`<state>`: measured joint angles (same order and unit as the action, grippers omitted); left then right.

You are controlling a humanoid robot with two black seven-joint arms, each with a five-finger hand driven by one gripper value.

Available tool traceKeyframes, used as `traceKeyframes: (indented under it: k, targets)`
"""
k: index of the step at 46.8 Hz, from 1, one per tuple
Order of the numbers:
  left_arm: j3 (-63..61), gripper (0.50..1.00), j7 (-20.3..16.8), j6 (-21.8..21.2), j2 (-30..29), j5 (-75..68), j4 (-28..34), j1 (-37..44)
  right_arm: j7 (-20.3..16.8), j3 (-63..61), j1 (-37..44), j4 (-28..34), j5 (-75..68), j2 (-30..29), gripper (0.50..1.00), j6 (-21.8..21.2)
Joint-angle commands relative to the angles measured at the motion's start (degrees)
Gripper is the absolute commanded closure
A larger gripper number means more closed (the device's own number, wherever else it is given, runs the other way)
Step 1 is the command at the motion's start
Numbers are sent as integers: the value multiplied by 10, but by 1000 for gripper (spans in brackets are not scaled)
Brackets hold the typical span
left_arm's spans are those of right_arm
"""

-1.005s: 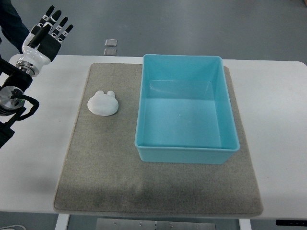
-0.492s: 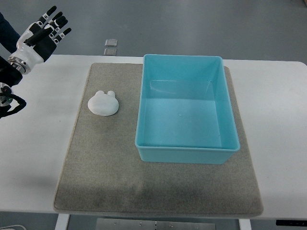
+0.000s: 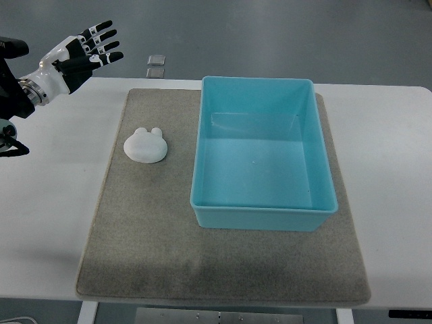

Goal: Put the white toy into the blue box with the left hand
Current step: 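Reach the left hand over the white rabbit toy, then close the left hand fingers around the white rabbit toy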

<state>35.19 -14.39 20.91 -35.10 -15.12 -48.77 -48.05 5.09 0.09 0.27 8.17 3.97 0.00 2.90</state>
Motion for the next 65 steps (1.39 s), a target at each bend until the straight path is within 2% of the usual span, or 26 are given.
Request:
traceKeyframes:
  k: [1, 11, 15, 19, 28, 36, 42, 49, 65]
  targets:
    - [1, 504, 1, 11, -1, -16, 0, -2, 0, 0, 0, 0, 1, 0, 564, 0]
    - [1, 504, -2, 8, -1, -74, 1, -4, 0, 0, 0, 0, 0, 0, 564, 0]
    - [1, 506, -2, 6, -1, -154, -4, -6, 0, 0, 0, 0, 0, 0, 564, 0]
    - [1, 506, -3, -13, -1, -259, -17, -8, -1, 0, 0, 1, 0, 0, 564, 0]
    - [0, 527, -9, -33, -6, -438, -73, -2, 0, 0, 0, 0, 1, 0, 564, 0]
    - [-3, 527, -38, -43, -20, -579, -102, 0, 0, 0, 1, 0, 0, 0, 564, 0]
    - [-3, 525, -77, -42, -32, -662, -106, -1, 0, 0, 0, 0, 1, 0, 564, 0]
    - [-14, 521, -84, -37, -51, -676, -113, -1, 0, 0, 0, 0, 0, 0, 564, 0]
    - [-41, 523, -79, -37, -94, -676, -187, 1, 0, 0, 0, 0, 0, 0, 564, 0]
